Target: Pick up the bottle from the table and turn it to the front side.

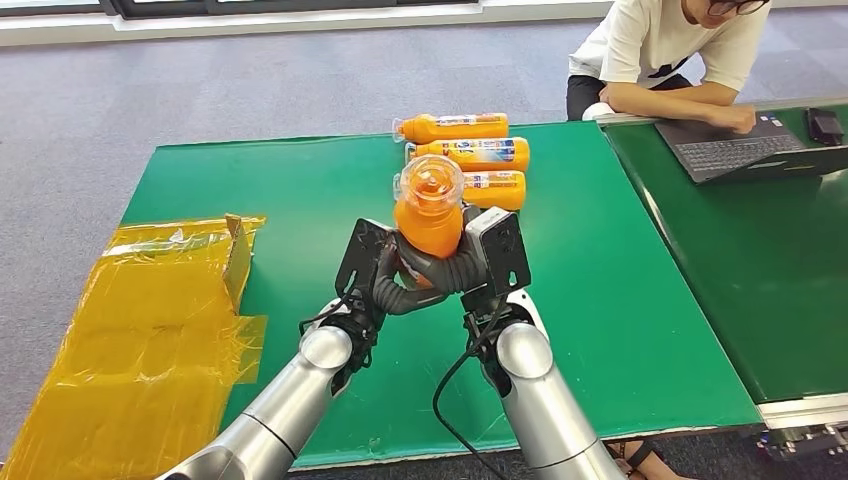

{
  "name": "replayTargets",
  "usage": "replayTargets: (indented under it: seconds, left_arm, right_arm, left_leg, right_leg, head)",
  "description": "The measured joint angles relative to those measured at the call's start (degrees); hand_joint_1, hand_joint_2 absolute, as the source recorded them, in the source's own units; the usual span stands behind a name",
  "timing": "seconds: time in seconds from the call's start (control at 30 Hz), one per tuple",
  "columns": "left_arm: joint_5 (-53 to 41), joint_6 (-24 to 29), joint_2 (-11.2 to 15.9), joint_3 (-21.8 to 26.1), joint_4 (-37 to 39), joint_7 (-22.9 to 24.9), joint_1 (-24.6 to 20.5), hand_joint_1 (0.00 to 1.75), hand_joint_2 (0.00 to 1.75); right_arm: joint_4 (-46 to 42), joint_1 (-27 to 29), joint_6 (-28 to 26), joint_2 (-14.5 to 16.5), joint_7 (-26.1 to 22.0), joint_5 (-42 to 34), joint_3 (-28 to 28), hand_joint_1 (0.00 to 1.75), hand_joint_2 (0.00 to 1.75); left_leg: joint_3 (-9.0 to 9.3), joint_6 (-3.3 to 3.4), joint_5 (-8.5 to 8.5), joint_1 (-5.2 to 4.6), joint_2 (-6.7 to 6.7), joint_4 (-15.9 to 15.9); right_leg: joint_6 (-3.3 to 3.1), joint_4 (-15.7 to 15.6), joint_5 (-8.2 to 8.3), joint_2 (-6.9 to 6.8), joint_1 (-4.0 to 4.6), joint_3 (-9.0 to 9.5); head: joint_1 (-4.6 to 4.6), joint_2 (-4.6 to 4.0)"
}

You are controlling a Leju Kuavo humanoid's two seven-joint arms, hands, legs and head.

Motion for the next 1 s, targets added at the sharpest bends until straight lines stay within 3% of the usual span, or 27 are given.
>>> replayTargets:
  seconds: [0.33,0.47,1.0]
  left_arm:
    - [-0.01,-0.09,-0.11,0.00,0.30,-0.01,-0.02,0.01,1.75]
    - [-0.08,-0.09,-0.17,0.00,0.47,-0.17,-0.12,1.75,1.75]
    - [-2.14,-1.91,0.31,0.19,0.19,-1.16,-1.15,1.75,1.75]
  right_arm:
    - [0.02,0.09,0.04,0.00,-0.09,-0.16,0.00,1.75,1.75]
    - [0.20,0.07,0.08,0.00,-0.42,-0.44,0.00,1.75,1.75]
    - [0.72,-0.63,0.04,-0.04,-2.10,-1.44,0.22,1.75,1.75]
  left_leg:
    - [-0.01,0.00,0.00,-0.01,0.00,0.01]
    - [-0.02,0.00,0.00,0.00,0.00,0.00]
    - [-0.01,0.00,0.01,-0.01,0.00,0.01]
  right_leg:
    - [0.00,-0.01,0.00,0.00,-0.01,0.00]
    - [0.00,-0.01,0.00,0.00,-0.01,0.00]
    - [0.00,0.00,0.00,-0.01,-0.01,0.01]
  head:
    - [0.00,0.00]
    - [0.00,0.00]
    - [0.02,0.00]
